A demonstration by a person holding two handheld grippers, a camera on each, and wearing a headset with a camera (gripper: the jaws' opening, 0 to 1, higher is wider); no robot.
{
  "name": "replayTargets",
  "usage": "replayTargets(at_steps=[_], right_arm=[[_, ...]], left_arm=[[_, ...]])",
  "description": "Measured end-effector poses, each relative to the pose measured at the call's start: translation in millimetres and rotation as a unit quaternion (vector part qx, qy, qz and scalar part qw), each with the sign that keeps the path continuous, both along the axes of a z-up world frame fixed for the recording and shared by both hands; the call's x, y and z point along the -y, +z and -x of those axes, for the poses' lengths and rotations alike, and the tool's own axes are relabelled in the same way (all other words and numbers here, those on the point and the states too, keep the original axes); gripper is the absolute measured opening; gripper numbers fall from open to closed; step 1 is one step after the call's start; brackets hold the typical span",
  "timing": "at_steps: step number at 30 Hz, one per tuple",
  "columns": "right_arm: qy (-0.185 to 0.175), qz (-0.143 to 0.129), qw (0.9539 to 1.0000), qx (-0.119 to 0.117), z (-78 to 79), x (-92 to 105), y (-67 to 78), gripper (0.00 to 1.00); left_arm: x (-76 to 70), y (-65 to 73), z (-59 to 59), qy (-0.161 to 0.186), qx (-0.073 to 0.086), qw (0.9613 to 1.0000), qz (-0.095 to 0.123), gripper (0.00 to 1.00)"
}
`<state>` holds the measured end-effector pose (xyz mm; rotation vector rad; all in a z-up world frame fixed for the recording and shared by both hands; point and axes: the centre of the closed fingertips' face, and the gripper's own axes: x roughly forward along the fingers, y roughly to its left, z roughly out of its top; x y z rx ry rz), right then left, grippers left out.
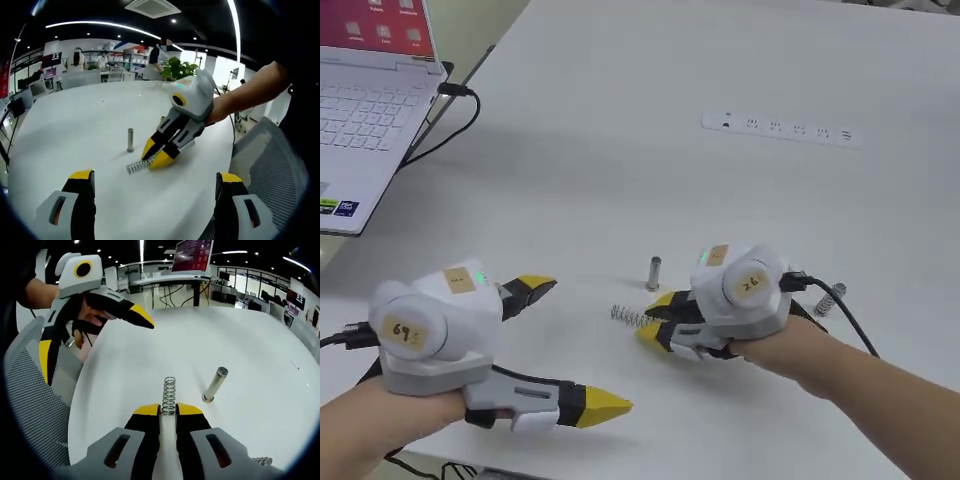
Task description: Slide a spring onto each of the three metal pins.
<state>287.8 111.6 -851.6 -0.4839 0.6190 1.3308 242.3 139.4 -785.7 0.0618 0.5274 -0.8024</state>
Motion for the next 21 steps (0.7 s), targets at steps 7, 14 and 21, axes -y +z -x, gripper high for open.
replayTargets(at_steps=[7, 14, 21], right_arm=[[0.013, 0.003, 0.9998, 0.015, 1.3, 0.1, 0.1, 0.08], [0.024, -0.008, 0.9995, 0.017, 6.6, 0.8, 10.4, 0.08], [0.028, -0.02, 0.9992, 0.019, 7.8, 8.0, 25.7, 0.08]], left_arm=[[0.1, -0.4, 0.4, 0.0, -0.001, 1.0, -0.001, 0.98], [1.5, 0.2, -0.2, -0.001, 0.001, 1.0, -0.001, 0.98], [6.5, 1.0, -0.3, -0.007, 0.002, 1.0, -0.001, 0.98]])
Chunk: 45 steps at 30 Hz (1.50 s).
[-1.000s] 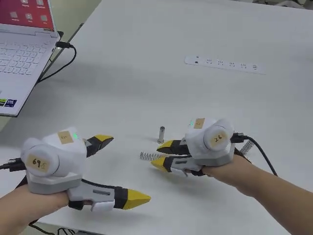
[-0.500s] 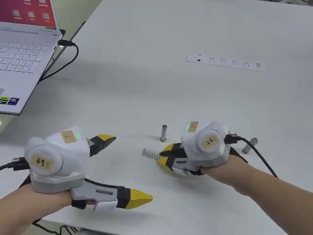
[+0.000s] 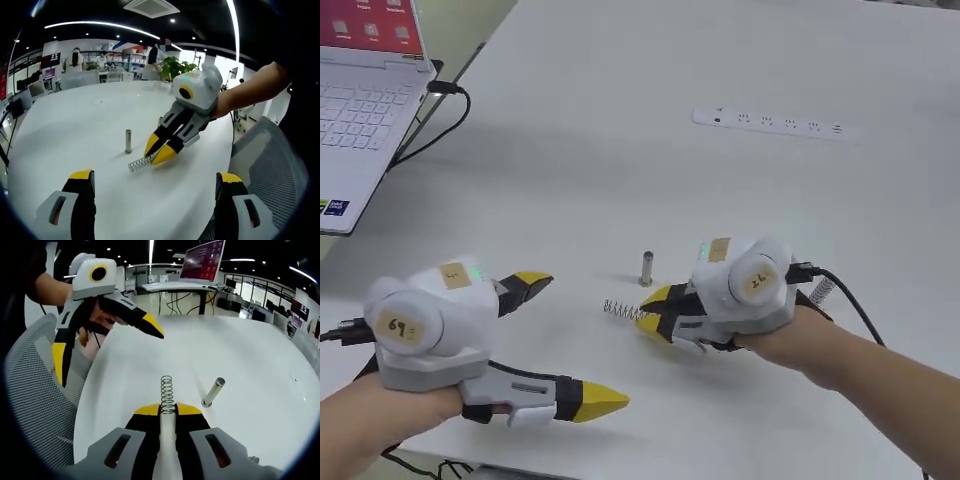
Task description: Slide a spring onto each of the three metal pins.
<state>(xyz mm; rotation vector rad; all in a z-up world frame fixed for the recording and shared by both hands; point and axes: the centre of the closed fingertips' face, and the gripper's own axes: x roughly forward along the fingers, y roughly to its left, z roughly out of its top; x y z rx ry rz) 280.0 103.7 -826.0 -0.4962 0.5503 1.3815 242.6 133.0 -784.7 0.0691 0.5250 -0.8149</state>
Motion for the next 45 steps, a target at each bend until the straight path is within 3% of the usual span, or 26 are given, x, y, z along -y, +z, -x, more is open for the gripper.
replayTargets(at_steps=[13, 26, 35, 42, 45], right_arm=[[-0.004, -0.029, 0.9995, 0.012, -2.1, 33.3, 41.9, 0.08], [-0.002, -0.031, 0.9995, 0.01, 2.2, 75.1, 62.3, 0.08], [-0.001, -0.024, 0.9997, 0.009, 7.6, 101.4, 65.3, 0.08], [0.007, -0.014, 0.9999, 0.008, 13.5, 107.6, 63.9, 0.08], [0.011, -0.01, 0.9998, 0.009, 15.7, 107.9, 63.5, 0.08]], left_arm=[[10.7, 3.7, -1.5, -0.013, 0.002, 0.9999, 0.001, 0.96], [22.7, 7.5, -2.3, -0.03, 0.003, 0.9995, 0.004, 0.93], [33.4, 12.6, -3.6, -0.056, 0.0, 0.9983, 0.018, 0.78], [45.9, 17.1, -5.6, -0.079, 0.001, 0.9965, 0.03, 0.69], [50.1, 14.0, -5.3, -0.093, -0.013, 0.995, 0.033, 0.58]])
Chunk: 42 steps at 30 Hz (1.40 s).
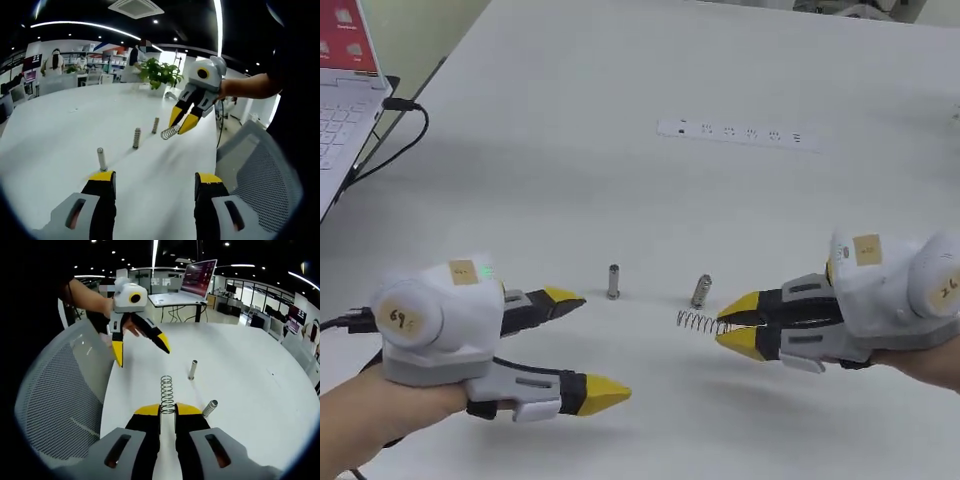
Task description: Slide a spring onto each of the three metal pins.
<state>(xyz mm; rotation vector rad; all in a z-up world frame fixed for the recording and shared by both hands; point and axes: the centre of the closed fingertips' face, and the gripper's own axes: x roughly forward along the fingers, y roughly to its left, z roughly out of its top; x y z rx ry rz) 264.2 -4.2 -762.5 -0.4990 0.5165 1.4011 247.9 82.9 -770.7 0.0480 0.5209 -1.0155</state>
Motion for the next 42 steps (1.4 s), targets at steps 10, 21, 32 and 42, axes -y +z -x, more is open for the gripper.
replayTargets(at_steps=[10, 21, 32, 42], right_arm=[[0.015, 0.008, 0.9999, 0.001, 8.3, 1.0, -0.6, 0.08], [0.028, 0.018, 0.9994, 0.005, 15.2, 6.1, -3.3, 0.08], [0.034, 0.006, 0.9994, 0.002, 20.2, 4.7, -0.2, 0.08], [0.03, -0.004, 0.9995, 0.001, 19.6, 6.7, 5.8, 0.07]], left_arm=[[27.2, 7.7, -3.4, -0.044, 0.006, 0.999, 0.009, 0.4], [54.0, 8.7, -0.8, -0.081, 0.013, 0.9966, 0.004, 0.3], [79.3, 17.5, -0.6, -0.111, 0.026, 0.9934, 0.009, 0.21], [86.5, 22.8, -2.1, -0.122, 0.033, 0.9919, 0.017, 0.1]])
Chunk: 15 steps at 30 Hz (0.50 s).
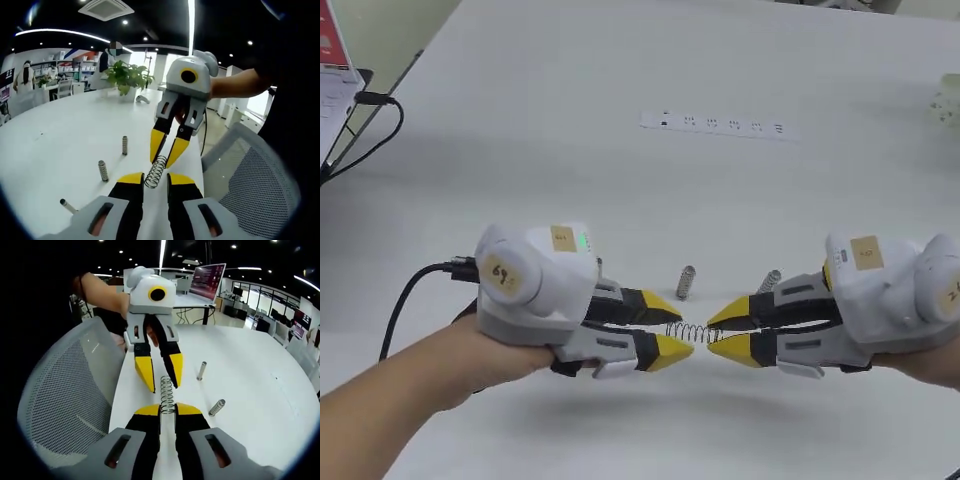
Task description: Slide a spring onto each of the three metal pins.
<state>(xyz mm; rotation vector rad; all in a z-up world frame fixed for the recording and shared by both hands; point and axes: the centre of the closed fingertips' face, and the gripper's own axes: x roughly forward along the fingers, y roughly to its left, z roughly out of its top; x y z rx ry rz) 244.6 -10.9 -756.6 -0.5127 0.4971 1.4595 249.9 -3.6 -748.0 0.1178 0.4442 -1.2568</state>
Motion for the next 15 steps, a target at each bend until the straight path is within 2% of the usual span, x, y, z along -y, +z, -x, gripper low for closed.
replayTargets(at_steps=[4, 8, 15], right_arm=[[0.004, 0.002, 1.0, -0.001, 2.4, 0.7, -0.7, 0.07], [0.005, -0.002, 1.0, -0.003, 2.7, 0.1, -0.2, 0.07], [0.006, -0.007, 1.0, -0.002, 2.8, -1.4, 1.7, 0.07]], left_arm=[[0.3, -0.3, 0.0, -0.002, 0.004, 1.0, -0.001, 0.05], [-0.5, -0.4, 0.7, -0.003, 0.006, 1.0, 0.0, 0.05], [-2.5, -0.4, 1.4, 0.002, -0.001, 1.0, 0.004, 0.07]])
